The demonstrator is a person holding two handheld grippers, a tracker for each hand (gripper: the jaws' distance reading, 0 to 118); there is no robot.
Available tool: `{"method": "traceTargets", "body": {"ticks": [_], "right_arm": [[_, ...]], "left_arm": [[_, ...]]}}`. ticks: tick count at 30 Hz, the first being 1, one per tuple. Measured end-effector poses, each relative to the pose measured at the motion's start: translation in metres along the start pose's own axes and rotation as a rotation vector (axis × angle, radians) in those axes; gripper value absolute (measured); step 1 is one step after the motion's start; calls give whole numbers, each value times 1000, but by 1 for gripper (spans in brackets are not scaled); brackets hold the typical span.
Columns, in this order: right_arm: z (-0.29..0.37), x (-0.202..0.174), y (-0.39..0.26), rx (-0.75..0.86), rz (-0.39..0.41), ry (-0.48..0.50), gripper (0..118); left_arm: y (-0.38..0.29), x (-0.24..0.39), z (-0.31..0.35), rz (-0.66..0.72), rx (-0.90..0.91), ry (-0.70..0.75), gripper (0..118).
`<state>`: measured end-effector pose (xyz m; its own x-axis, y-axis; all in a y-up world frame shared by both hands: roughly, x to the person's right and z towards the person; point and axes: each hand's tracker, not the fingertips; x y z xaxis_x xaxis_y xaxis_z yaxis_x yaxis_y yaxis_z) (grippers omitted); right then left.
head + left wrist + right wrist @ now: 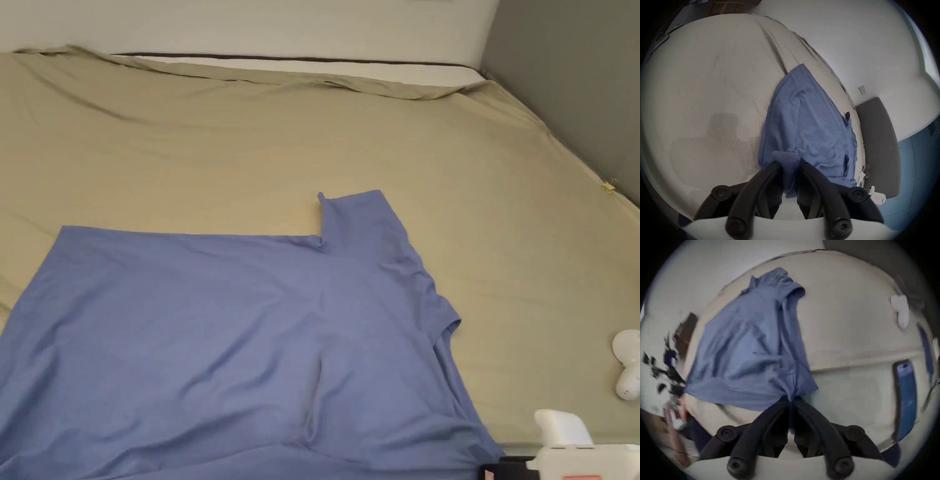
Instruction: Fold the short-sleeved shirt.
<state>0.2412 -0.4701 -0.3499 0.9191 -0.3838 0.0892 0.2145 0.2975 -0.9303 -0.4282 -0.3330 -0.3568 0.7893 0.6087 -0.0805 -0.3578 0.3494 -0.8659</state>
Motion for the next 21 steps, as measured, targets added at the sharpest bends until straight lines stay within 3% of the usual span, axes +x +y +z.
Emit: {"method": "traceTargets", "body": {"ticks": [1, 5, 8, 12, 21], "right_arm": [[3, 2, 3, -12, -73, 40, 5], [19, 5, 13, 45, -210, 196, 5], [26, 6, 32, 66, -362, 354, 5], [24, -7, 75, 94, -519, 443, 5], [-56, 12, 182, 74, -757, 335, 5]], "left_arm": [[0, 0, 2, 12, 5, -9, 13], [11, -6, 11, 82, 17, -63, 13], [28, -19, 16, 185, 19, -142, 13], [66, -31, 10, 300, 41, -180, 13], [159, -70, -66, 493, 43, -175, 13]]}}
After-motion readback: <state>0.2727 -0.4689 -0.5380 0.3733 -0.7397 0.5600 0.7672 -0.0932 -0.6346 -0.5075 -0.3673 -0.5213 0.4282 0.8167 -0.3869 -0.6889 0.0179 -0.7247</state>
